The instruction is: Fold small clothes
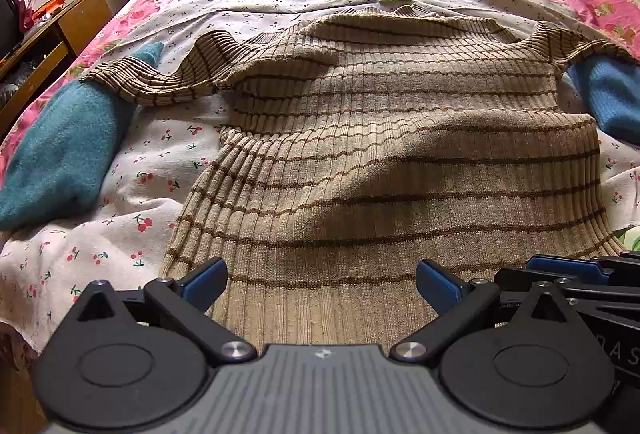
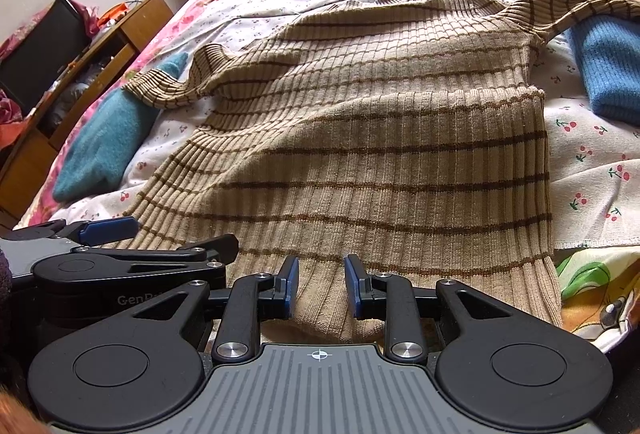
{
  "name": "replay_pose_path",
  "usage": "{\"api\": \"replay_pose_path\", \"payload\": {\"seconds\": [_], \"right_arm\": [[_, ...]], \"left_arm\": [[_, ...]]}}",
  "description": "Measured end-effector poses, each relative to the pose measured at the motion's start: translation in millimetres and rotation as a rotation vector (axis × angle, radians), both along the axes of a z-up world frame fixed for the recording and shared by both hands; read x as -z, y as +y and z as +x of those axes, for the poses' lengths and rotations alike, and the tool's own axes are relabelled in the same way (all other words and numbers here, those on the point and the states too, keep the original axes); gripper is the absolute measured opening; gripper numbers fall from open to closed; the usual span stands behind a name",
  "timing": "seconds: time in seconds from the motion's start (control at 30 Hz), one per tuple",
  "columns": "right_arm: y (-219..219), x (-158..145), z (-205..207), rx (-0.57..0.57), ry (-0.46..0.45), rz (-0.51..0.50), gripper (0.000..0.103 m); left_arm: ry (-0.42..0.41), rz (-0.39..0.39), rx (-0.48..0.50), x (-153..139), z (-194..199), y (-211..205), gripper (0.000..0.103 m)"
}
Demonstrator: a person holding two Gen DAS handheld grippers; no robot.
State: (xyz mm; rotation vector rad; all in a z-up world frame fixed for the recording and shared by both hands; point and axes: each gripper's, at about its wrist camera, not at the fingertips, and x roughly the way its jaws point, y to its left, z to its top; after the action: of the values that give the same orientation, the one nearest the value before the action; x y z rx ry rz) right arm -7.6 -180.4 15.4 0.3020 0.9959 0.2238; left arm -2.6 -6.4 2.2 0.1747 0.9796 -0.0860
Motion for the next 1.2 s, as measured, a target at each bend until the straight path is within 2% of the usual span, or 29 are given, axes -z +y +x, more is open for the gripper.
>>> {"api": "replay_pose_path", "payload": {"seconds": [0.4, 0.73, 0.97, 1.2], "right_arm": [[2.4, -0.8, 2.5, 0.0, 0.006, -0.01, 0.026], [-14.0, -8.2, 17.8, 0.044, -0.03, -0.025, 0.03], [-50.6, -16.6, 44.2, 0.138, -0.072, 0.002, 0.03], [-128.8, -29.5, 77.9, 0.345, -0.146, 0.004, 0.03]], "left_arm": [[0.004, -0.008, 0.005, 0.9, 1.0, -0.6, 0.103], [-0.018, -0.011, 0.046, -7.0, 22.4, -11.1, 0.103], [-0.029, -0.051, 0.081, -14.5, 53.2, -30.0, 0.103], [-0.059, -0.092, 0.139, -21.9, 90.6, -66.3, 0.103]]}}
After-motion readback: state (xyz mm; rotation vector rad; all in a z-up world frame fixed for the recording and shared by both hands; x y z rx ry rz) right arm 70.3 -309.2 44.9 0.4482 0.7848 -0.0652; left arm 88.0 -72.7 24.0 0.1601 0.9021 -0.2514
